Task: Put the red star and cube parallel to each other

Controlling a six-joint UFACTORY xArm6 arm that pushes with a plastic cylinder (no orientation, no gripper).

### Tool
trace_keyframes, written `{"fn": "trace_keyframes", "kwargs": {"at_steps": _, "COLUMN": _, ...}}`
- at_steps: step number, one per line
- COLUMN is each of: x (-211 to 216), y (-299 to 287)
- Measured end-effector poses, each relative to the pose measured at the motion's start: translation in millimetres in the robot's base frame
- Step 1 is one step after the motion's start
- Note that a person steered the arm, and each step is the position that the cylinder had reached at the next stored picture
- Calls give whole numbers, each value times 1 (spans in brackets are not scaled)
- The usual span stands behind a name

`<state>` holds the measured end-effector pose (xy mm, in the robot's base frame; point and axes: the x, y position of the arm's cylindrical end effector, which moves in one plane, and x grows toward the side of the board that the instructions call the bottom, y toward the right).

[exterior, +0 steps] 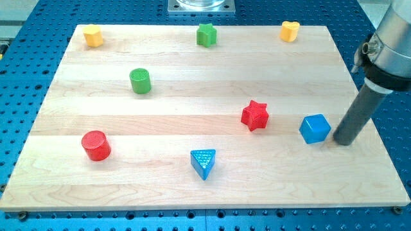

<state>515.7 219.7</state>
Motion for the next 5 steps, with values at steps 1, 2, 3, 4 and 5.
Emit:
{"fn": "trace_keyframes", "kwargs": {"at_steps": 1, "x": -15, "y": -39}}
{"fn": "trace_keyframes", "kwargs": {"at_steps": 2, "x": -42, "y": -50}}
{"fn": "trace_keyframes", "kwargs": {"at_steps": 3, "x": -17, "y": -111}}
{"fn": "trace_keyframes", "kwargs": {"at_steps": 4, "x": 17, "y": -149}}
{"fn": "trace_keyframes", "kwargs": {"at_steps": 5, "x": 19, "y": -122}}
